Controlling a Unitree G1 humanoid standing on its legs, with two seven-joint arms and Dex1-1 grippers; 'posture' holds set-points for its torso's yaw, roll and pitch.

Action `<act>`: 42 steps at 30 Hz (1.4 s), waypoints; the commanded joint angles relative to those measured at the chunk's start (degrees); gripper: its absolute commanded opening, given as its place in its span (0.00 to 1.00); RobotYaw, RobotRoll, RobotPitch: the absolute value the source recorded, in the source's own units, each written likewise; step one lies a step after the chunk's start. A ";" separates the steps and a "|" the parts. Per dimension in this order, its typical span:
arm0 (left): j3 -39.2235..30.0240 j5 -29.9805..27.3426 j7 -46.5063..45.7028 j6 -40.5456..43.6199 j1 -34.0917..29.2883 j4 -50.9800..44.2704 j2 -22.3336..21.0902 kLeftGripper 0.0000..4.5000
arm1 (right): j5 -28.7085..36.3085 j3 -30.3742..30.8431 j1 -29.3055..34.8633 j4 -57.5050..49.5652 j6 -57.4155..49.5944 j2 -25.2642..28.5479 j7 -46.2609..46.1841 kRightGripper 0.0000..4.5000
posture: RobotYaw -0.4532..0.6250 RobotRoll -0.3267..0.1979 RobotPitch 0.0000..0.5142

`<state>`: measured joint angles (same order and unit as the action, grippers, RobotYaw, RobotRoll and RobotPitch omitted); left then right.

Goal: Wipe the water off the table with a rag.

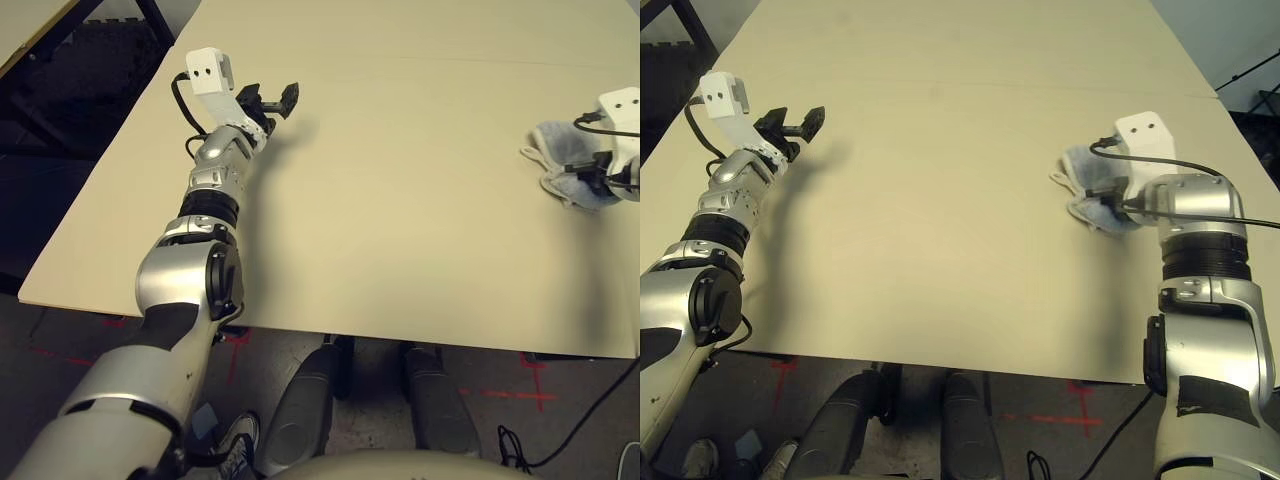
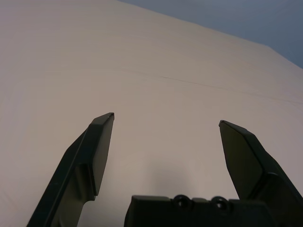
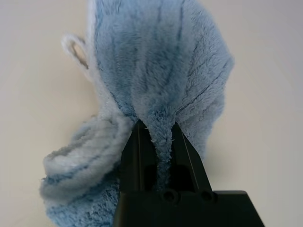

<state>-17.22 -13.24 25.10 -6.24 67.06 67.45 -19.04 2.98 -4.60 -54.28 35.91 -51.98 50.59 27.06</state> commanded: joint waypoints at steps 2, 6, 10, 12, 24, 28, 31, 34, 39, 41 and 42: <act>-0.08 -0.19 0.36 0.68 -0.59 -0.15 0.37 1.00 | 0.75 -4.14 -1.74 -5.14 -2.31 3.96 -0.69 0.02 | 0.30 0.62 0.53; -0.02 -0.18 0.49 0.75 -0.47 -0.13 0.55 1.00 | 1.12 -3.85 0.06 -7.53 -4.77 6.49 1.64 0.02 | 0.29 0.62 0.53; 0.05 -0.15 0.57 0.75 -0.21 0.00 1.08 1.00 | 2.09 -3.20 5.55 -8.97 -7.42 7.81 5.31 0.02 | 0.28 0.62 0.53; 0.05 -0.15 0.65 0.78 -0.18 -0.05 1.29 1.00 | 2.97 -4.05 7.90 -9.78 -8.27 6.99 5.92 0.02 | 0.28 0.62 0.53; 0.09 -0.12 0.91 1.03 -0.58 -0.47 1.61 1.00 | 5.85 -10.51 11.36 -6.41 1.16 2.05 2.93 0.24 | 0.30 0.62 0.55; 0.16 -0.12 0.78 1.23 -0.74 -0.86 1.87 1.00 | 7.71 -16.73 11.02 -5.13 13.30 0.87 -0.22 0.52 | 0.31 0.62 0.56; 0.17 -0.05 0.71 1.39 -0.49 -0.89 1.81 1.00 | 8.30 -20.43 10.11 -1.55 26.44 0.32 -3.02 0.74 | 0.32 0.62 0.57; 0.32 0.19 0.63 1.22 -0.28 -0.70 1.89 1.00 | 7.04 -20.26 8.84 4.19 36.77 1.06 -4.09 0.94 | 0.32 0.62 0.57; 0.32 0.73 -1.54 -0.67 -0.44 -0.29 2.14 1.00 | 6.89 -20.25 4.33 16.32 51.39 1.67 -5.21 1.00 | 0.32 0.62 0.57; 0.20 1.20 -3.60 -2.43 -0.91 0.08 1.91 1.00 | 6.43 -19.39 3.20 20.77 55.23 1.62 -4.41 1.00 | 0.32 0.62 0.57; 0.04 1.40 -4.95 -3.55 -1.25 0.34 1.68 1.00 | 6.31 -19.21 2.93 23.15 57.14 1.46 -4.09 1.00 | 0.32 0.62 0.57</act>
<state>-17.04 -12.76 21.99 -7.83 67.03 66.74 -17.01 10.10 -24.34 -51.60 55.34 2.14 51.53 22.27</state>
